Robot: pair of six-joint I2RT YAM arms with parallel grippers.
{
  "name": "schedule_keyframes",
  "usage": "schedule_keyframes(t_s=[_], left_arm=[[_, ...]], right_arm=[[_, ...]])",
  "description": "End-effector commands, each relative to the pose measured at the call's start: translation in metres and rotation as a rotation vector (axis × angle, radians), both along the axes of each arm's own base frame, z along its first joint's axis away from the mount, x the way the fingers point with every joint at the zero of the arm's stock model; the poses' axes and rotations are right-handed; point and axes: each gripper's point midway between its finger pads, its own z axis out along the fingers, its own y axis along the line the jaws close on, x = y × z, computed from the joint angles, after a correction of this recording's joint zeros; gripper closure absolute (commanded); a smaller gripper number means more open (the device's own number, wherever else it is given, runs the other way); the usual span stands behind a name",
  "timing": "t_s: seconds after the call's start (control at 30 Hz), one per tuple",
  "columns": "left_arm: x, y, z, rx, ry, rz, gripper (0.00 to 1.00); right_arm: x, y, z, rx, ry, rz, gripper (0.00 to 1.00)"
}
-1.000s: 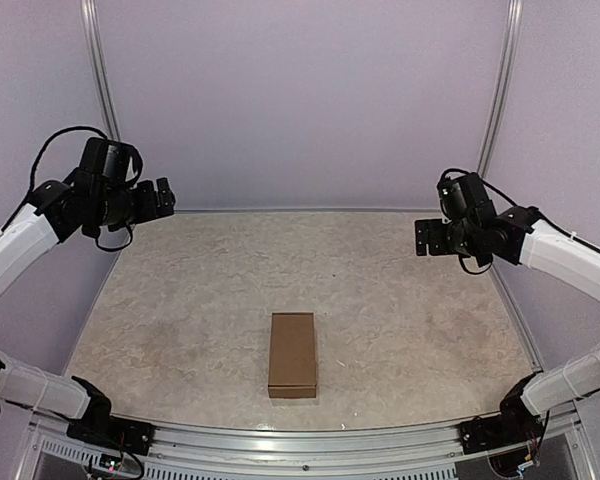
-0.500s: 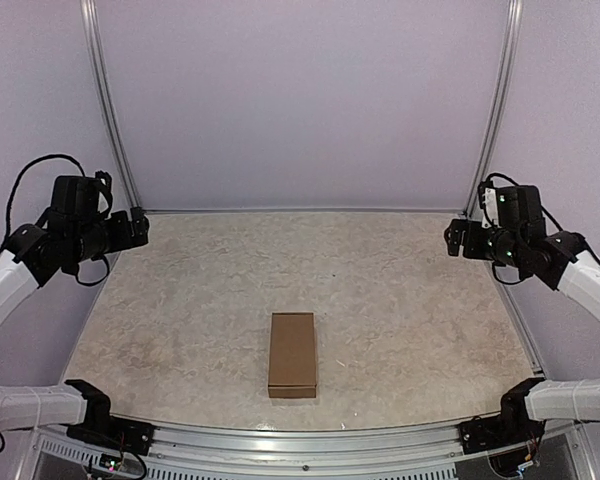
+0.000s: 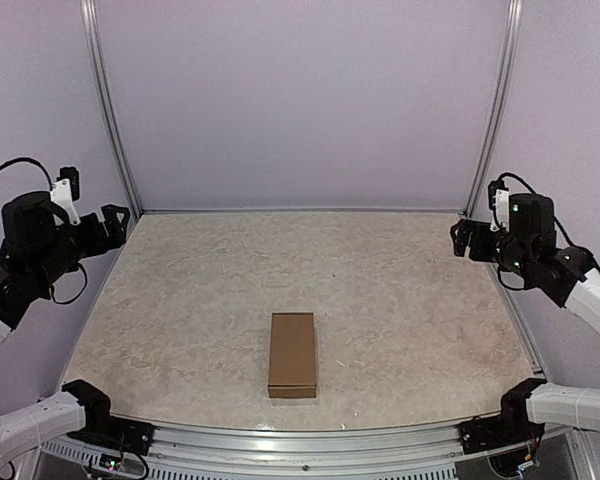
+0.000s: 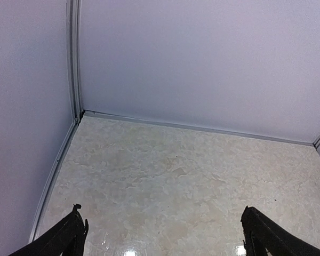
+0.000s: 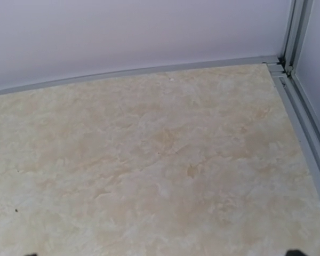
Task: Fold the paper box
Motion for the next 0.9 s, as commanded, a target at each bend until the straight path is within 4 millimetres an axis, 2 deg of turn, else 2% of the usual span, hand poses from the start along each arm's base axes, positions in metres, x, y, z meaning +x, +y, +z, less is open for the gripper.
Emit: schedule_keyframes(t_s=[0.0, 0.4, 0.67, 0.8, 0.87], left_arm=[[-0.002, 0.000, -0.012, 0.027, 0.007, -0.023, 0.01], [0.005, 0.006, -0.016, -0.003, 0.023, -0.022, 0.01], [0.004, 0.007, -0.017, -0.006, 0.024, -0.017, 0.01], [0.004, 0.007, -0.017, -0.005, 0.025, -0.018, 0.01], [0.004, 0.007, -0.017, -0.007, 0.026, -0.019, 0.01]], right_arm=[[0.003, 0.002, -0.013, -0.020, 0.025, 0.012, 0.00], [0.006, -0.001, -0.025, -0.023, 0.057, -0.016, 0.00], [0.006, 0.003, -0.023, -0.019, 0.059, 0.005, 0.00], [0.003, 0.016, -0.021, 0.004, 0.061, 0.084, 0.00], [0.004, 0.012, -0.019, 0.011, 0.046, 0.057, 0.00]])
